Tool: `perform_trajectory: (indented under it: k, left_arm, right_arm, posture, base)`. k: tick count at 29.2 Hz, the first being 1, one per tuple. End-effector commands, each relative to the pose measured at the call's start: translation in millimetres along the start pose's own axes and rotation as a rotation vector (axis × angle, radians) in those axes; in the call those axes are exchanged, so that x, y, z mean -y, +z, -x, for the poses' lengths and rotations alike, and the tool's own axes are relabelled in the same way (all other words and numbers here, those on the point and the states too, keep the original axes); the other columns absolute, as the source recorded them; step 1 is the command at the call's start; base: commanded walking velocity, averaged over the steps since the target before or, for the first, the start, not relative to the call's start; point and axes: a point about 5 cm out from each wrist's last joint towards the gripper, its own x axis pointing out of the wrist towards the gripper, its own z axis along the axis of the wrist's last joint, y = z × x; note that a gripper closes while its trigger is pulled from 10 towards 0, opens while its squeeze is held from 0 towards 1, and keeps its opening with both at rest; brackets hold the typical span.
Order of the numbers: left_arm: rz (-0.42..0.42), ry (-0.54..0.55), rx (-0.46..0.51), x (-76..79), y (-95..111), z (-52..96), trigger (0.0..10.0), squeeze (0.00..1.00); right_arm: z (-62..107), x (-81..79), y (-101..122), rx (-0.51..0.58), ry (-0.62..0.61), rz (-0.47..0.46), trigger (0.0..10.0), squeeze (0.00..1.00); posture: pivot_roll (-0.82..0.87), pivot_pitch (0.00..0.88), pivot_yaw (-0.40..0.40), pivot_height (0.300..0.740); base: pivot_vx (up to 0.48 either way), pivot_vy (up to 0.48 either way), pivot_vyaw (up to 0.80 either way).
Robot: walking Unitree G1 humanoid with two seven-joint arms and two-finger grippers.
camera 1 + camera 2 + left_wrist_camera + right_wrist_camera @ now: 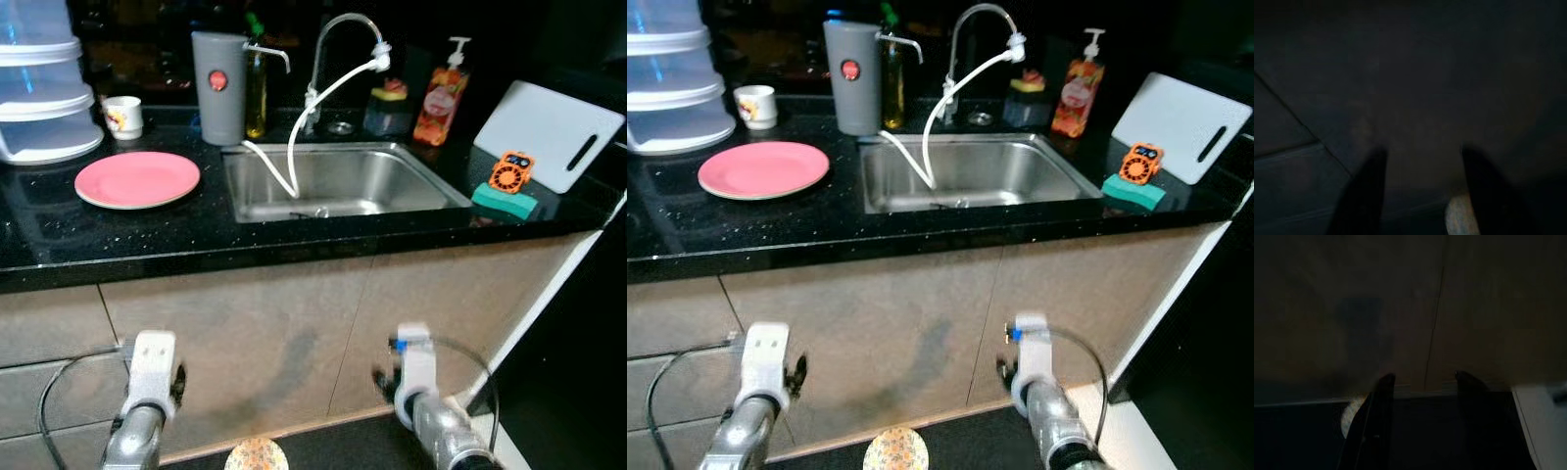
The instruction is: Kitchen organization
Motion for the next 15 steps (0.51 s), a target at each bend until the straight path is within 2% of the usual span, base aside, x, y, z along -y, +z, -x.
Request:
perform_trajectory:
  k: [1, 2, 3, 6, 9, 11, 13, 15]
  left_arm:
    - [-0.002, -0.023, 0.009, 2.8, 2, 4.5, 10.0, 0.0]
    - [-0.017, -0.077, 0.097, 9.2, 19, 14.5, 10.0, 0.0]
    - [-0.017, -0.077, 0.097, 9.2, 19, 14.5, 10.0, 0.0]
    - [-0.01, -0.106, 0.18, 17.0, 37, 26.1, 10.0, 0.0]
    - [-0.013, -0.119, 0.224, 21.0, 45, 31.9, 10.0, 0.0]
    - [0.006, -0.131, 0.211, 25.8, 44, 41.7, 10.0, 0.0]
    - [0.002, -0.117, 0.181, 24.3, 38, 43.1, 10.0, 0.0]
    - [-0.01, -0.091, 0.12, 20.5, 26, 43.0, 10.0, 0.0]
  right_arm:
    - [3.5, 1.5, 1, 0.019, 0.011, 0.011, 10.0, 0.0]
    - [7.4, -3.1, 22, 0.122, 0.029, 0.0, 10.0, 0.0]
    - [7.4, -3.1, 22, 0.122, 0.029, 0.0, 10.0, 0.0]
    - [15.2, -11.0, 42, 0.217, 0.039, -0.022, 10.0, 0.0]
    - [20.0, -14.2, 48, 0.266, 0.038, -0.029, 10.0, 0.0]
    - [28.9, -19.0, 41, 0.284, 0.047, -0.034, 10.0, 0.0]
    - [31.0, -18.3, 33, 0.258, 0.039, -0.026, 10.0, 0.0]
    - [31.2, -15.4, 18, 0.186, 0.02, -0.023, 10.0, 0.0]
  posture:
    - [0.01, 0.011, -0.057, 0.74]
    - [0.0, 0.01, -0.057, 0.74]
    - [0.0, 0.01, -0.057, 0.74]
    - [0.01, 0.006, -0.061, 0.74]
    - [0.01, 0.003, -0.063, 0.74]
    - [0.0, 0.0, -0.063, 0.74]
    - [0.0, 0.0, -0.065, 0.74]
    - [0.0, 0.0, -0.062, 0.74]
  base:
    - [0.0, 0.0, 0.0]
    - [0.0, 0.0, 0.0]
    - [0.0, 0.0, 0.0]
    - [0.0, 0.0, 0.0]
    - [0.0, 0.0, 0.0]
    - [0.0, 0.0, 0.0]
    - [0.0, 0.0, 0.0]
    - [0.0, 0.0, 0.0]
